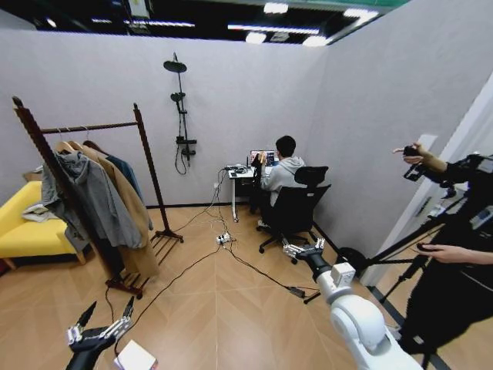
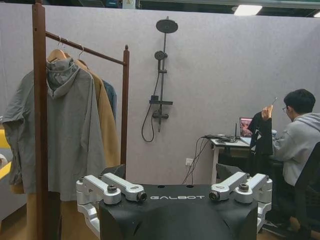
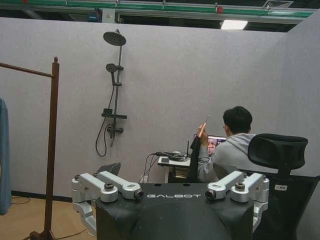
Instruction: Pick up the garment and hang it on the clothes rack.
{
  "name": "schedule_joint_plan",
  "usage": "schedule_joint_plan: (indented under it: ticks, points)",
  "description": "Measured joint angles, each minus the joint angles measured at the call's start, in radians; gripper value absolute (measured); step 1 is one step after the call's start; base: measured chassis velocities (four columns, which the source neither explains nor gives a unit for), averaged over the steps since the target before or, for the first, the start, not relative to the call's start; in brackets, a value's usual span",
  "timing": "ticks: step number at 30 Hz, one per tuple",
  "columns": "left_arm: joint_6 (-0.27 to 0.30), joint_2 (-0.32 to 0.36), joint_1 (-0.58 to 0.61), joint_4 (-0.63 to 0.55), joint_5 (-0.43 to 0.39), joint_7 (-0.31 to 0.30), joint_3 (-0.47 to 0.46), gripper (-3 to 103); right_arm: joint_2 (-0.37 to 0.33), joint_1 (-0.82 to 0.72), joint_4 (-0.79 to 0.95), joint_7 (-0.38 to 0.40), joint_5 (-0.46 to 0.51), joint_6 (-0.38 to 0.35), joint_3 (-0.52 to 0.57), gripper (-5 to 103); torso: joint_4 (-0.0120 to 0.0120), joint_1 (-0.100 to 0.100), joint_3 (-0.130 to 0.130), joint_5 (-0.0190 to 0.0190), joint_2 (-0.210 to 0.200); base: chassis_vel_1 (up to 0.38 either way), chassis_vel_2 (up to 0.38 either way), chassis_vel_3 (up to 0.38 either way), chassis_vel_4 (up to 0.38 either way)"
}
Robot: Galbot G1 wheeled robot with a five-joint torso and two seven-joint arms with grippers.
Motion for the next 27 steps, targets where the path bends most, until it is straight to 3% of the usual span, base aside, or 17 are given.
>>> schedule_joint_plan:
  ticks: [20, 23, 27]
  points:
    - [0.0, 0.0, 0.0, 0.0, 0.0, 0.0, 0.0, 100, 0.06, -0.09, 0.032, 0.037, 0.019, 0.003, 0.044, 100, 0.0, 0.0, 0.0, 0.0, 0.0, 0.0, 0.0, 0.0, 0.0]
    - [0.0, 0.0, 0.0, 0.0, 0.0, 0.0, 0.0, 100, 0.074, -0.114, 0.075, 0.067, 0.086, -0.061, 0.053, 100, 0.0, 0.0, 0.0, -0.0001, 0.0, 0.0, 0.0, 0.0, 0.0]
    - [0.0, 0.0, 0.0, 0.0, 0.0, 0.0, 0.0, 100, 0.082, -0.137, 0.11, 0.099, 0.107, -0.124, 0.063, 100, 0.0, 0.0, 0.0, -0.0001, 0.0, 0.0, 0.0, 0.0, 0.0]
